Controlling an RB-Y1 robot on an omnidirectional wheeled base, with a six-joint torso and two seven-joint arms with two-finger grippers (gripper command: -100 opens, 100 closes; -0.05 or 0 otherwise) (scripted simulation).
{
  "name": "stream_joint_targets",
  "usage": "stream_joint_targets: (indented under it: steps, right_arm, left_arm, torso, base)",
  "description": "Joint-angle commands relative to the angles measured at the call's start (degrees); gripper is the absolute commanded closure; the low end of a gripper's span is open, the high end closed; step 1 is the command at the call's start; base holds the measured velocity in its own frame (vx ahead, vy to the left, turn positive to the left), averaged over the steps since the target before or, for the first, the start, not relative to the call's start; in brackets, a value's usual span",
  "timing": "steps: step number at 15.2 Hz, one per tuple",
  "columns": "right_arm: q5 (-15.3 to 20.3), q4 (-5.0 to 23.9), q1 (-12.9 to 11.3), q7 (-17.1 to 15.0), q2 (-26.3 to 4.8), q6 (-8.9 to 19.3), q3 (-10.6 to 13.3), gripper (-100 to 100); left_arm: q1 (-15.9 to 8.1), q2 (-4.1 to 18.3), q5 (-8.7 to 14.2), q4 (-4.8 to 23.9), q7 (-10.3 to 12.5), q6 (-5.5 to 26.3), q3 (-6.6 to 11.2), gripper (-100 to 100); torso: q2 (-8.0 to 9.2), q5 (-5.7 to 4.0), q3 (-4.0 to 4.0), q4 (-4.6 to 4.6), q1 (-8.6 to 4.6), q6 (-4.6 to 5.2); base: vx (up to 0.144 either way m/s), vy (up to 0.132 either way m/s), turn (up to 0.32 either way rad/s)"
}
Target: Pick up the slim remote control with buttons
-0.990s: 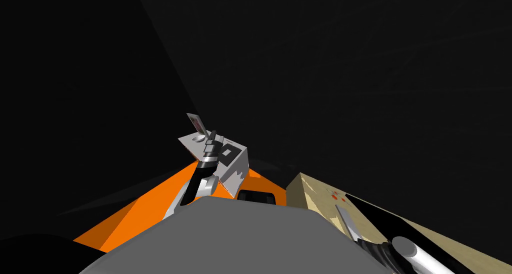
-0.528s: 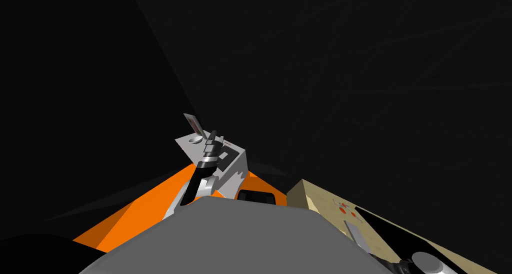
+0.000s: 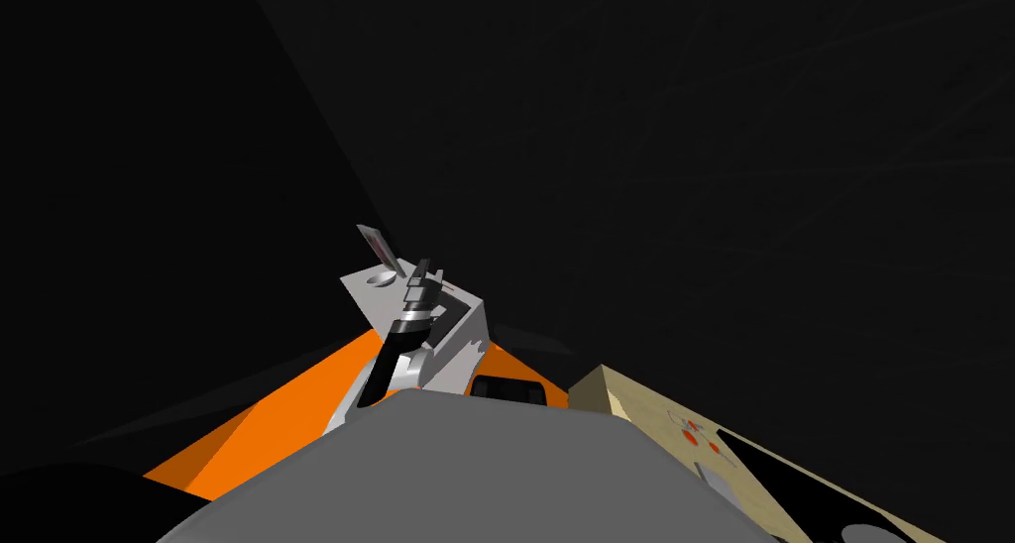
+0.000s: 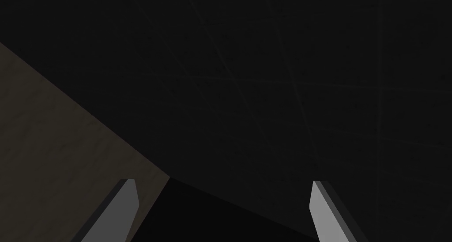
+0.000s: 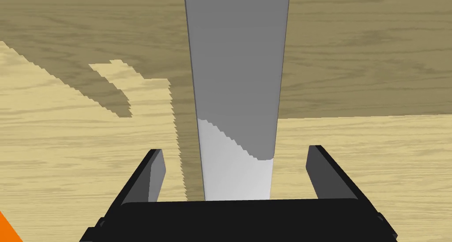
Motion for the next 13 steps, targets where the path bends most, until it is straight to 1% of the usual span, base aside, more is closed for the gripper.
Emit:
stream_joint_targets:
  steps: [1, 3, 4, 5, 9, 10, 12, 13]
  right_arm:
    - [0.71, 1.27, -0.98, 0.66, 1.24, -1.72, 0.17, -100]
    - [1.37, 1.95, -1.56, 1.11, 2.51, -3.13, 0.28, -100]
    - [0.99, 0.95, -0.87, 0.59, 1.80, -2.01, 0.18, -100]
    - [1.09, 0.77, -0.79, 0.53, 1.99, -2.21, 0.20, 100]
    - [1.08, 0.78, -0.78, 0.51, 1.96, -2.23, 0.18, 100]
    - [0.22, 0.75, -0.55, 0.33, 0.29, -0.67, 0.09, 100]
    - [-0.11, 0.41, -0.26, 0.10, -0.35, 0.04, 0.03, 100]
    - [0.11, 1.41, -0.87, 0.71, 0.17, -0.94, 0.09, 100]
  left_arm:
    - [0.00, 0.00, 0.00, 0.00, 0.00, 0.00, 0.00, 0]
    - [0.00, 0.00, 0.00, 0.00, 0.00, 0.00, 0.00, 0]
    - [0.00, 0.00, 0.00, 0.00, 0.00, 0.00, 0.00, 0]
    - [-0.01, 0.00, 0.00, 0.00, 0.00, 0.00, -0.01, 0]
    - [-0.01, -0.01, 0.00, 0.00, 0.00, 0.00, -0.01, 0]
    - [-0.01, -0.01, 0.00, 0.00, 0.00, 0.00, -0.01, 0]
    - [-0.01, -0.01, 0.00, 0.00, 0.00, 0.00, -0.01, 0]
    - [-0.01, -0.01, 0.00, 0.00, 0.00, 0.00, -0.01, 0]
  torso:
    - [0.00, 0.00, 0.00, 0.00, 0.00, 0.00]
    - [0.08, 0.01, 0.05, 0.02, 0.07, -0.01]
    - [0.10, 0.02, 0.06, 0.03, 0.11, 0.00]
    - [0.12, 0.04, 0.07, 0.03, 0.13, -0.01]
    - [0.15, 0.03, 0.09, 0.04, 0.16, -0.03]
    - [0.16, 0.03, 0.10, 0.04, 0.16, -0.03]
    - [0.20, 0.11, 0.12, 0.06, 0.18, -0.08]
    - [0.22, 0.11, 0.13, 0.05, 0.21, -0.07]
  base:
    - [0.007, -0.043, -0.058]
    - [0.016, -0.005, -0.053]
    - [0.009, -0.002, -0.021]
    - [0.000, 0.000, 0.000]
    - [0.000, 0.000, 0.000]
    - [-0.013, 0.007, 0.069]
    - [-0.022, 0.011, 0.070]
    - [-0.011, 0.005, 0.018]
